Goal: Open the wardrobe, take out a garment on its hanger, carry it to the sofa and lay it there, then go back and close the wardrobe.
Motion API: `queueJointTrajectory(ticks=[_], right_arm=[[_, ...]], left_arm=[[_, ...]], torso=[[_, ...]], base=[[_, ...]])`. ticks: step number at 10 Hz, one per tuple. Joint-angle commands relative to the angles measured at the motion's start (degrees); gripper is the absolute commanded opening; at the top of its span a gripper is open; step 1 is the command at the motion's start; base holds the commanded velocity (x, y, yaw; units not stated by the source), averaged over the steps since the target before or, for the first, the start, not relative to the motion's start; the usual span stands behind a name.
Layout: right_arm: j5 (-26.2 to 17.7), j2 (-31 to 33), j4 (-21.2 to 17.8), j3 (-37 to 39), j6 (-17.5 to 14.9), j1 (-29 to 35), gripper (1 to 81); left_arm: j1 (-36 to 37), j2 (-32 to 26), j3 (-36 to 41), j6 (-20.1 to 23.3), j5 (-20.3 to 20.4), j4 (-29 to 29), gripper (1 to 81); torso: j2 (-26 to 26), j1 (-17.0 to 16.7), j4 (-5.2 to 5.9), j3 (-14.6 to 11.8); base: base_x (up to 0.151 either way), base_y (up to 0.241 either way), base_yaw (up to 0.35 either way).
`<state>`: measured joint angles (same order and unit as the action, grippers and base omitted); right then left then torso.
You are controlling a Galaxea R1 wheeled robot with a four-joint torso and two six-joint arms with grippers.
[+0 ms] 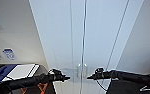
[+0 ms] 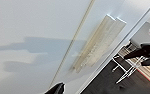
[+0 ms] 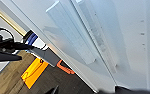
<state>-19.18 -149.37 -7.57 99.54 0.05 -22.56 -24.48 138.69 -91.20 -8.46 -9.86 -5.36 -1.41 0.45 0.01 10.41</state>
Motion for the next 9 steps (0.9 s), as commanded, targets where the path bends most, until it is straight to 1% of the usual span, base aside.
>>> queueJointTrajectory(ticks=[1,2,4,6,7,9], right_arm=[[-0.9,-0.6,-1.7,0.5,0.6,10.8,81.1],[-0.2,-0.6,-1.6,0.6,1.5,11.3,81.1],[1.8,-0.7,-1.7,0.3,2.3,11.7,81.1],[6.2,-0.9,-1.6,0.3,4.2,11.6,81.1],[6.7,-1.3,-1.6,0.6,4.3,11.8,81.1],[6.7,-2.4,-1.6,1.6,4.3,12.4,81.1]], left_arm=[[9.0,2.3,-3.0,0.0,-1.8,0.9,81.1],[9.0,3.5,-4.2,0.1,-2.3,0.7,81.1],[9.3,5.4,-5.0,0.1,-3.1,0.4,81.1],[9.5,6.5,-5.8,0.1,-1.1,0.8,81.1],[9.5,7.3,-6.5,0.1,-0.2,0.9,81.1],[9.7,9.6,-8.1,0.1,-0.3,0.8,81.1]], torso=[[0.0,0.0,0.0,0.0],[0.0,0.0,0.0,0.0],[0.0,0.0,0.0,0.0],[0.0,0.0,0.0,0.0],[0.0,0.0,0.0,0.0],[0.0,0.0,0.0,0.0]], base=[[0.0,0.0,0.0],[0.0,0.0,0.0],[0.0,0.0,0.0],[0.0,0.0,0.0],[0.0,0.0,0.0],[0.0,0.0,0.0]])
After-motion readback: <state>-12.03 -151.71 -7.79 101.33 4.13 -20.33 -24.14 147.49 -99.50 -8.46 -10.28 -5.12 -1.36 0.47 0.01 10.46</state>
